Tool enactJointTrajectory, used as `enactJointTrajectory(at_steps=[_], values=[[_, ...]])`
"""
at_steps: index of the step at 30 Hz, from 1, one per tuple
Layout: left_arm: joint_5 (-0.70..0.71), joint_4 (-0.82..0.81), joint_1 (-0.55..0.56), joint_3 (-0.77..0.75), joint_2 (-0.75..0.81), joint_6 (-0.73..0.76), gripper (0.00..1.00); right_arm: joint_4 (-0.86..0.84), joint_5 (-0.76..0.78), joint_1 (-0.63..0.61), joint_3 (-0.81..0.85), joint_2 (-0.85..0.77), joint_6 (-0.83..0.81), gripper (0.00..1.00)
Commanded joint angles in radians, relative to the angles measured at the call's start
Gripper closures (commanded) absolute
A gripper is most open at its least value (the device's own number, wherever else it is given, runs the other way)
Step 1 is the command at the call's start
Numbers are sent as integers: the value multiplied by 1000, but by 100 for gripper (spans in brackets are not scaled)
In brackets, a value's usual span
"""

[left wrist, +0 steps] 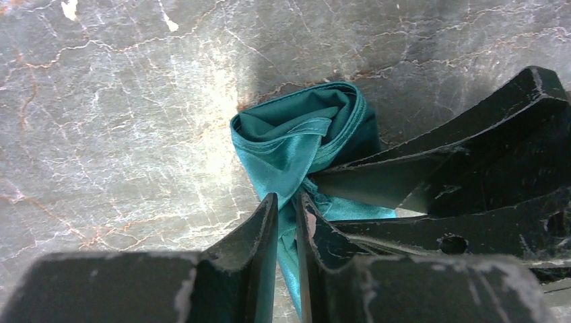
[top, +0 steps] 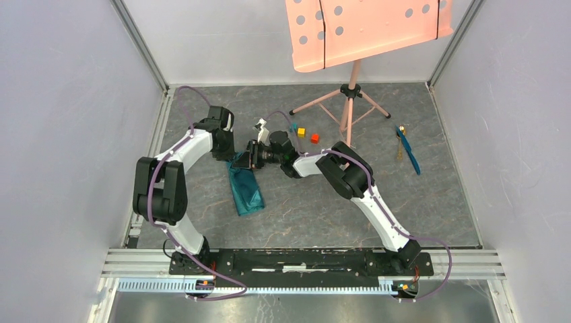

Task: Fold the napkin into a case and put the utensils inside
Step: Insert the folded napkin into the top corner of the smaller rectangle at the center of the board.

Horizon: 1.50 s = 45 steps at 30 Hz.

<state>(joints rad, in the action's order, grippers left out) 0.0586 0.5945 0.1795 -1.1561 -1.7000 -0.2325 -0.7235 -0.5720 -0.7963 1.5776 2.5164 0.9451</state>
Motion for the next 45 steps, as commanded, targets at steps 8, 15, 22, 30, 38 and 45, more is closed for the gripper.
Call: enactJointTrajectory(at_steps=[8, 15, 22, 30, 38, 45], values=[[-24, 0, 0, 1, -7, -10, 77, 136, 78, 2, -15, -60, -103, 79], [-37, -4, -17, 2, -12, -49, 77, 210, 103, -4, 50, -22, -127, 100], [-295, -91, -192, 54, 9, -221, 67, 254, 128, -6, 71, -18, -141, 100], [-462, -244, -258, 154, -66, -332, 69, 257, 118, -6, 83, -10, -137, 100], [-458, -282, -261, 231, -73, -365, 79, 289, 146, -10, 139, 21, -130, 100], [-359, -233, -262, 234, 70, -304, 72, 296, 174, -12, 122, 11, -118, 100]])
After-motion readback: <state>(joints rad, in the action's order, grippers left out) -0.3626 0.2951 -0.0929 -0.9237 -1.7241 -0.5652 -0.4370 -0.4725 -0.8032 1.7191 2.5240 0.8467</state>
